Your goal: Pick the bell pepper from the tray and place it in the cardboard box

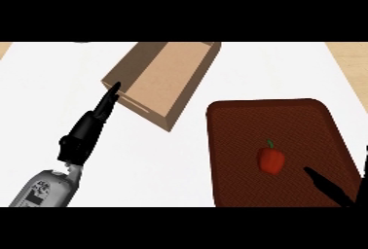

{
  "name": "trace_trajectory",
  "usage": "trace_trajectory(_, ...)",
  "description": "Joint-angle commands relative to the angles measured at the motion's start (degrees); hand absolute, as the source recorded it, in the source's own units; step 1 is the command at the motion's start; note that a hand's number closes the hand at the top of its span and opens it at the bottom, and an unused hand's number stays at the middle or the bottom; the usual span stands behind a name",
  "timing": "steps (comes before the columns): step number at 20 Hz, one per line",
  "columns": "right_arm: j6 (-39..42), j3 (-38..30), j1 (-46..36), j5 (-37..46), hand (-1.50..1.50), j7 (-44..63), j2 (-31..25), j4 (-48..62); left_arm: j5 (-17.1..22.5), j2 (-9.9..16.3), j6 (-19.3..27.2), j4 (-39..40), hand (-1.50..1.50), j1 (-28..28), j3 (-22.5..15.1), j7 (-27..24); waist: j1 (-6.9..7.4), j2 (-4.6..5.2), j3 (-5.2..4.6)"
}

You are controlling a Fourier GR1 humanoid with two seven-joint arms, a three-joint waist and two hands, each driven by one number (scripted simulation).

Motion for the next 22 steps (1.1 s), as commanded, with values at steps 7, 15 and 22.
trace_trajectory(7,10.91,8.50,3.01,15.21,-1.50,25.68,2.47,-12.03,0.39,-1.49,-1.36,0.11,0.00,-1.54,-1.63,1.80,1.31,-0.10,0.33)
trace_trajectory(15,28.90,13.02,-5.69,26.91,-1.50,52.97,9.65,-25.73,0.15,-2.37,-2.57,1.58,0.00,-2.01,-2.45,1.19,2.65,-0.27,0.78)
trace_trajectory(22,44.18,15.44,-13.68,37.91,-1.50,65.91,22.39,-28.62,0.04,-3.27,-2.68,1.51,0.00,-1.39,-1.96,1.34,2.98,-0.33,1.26)
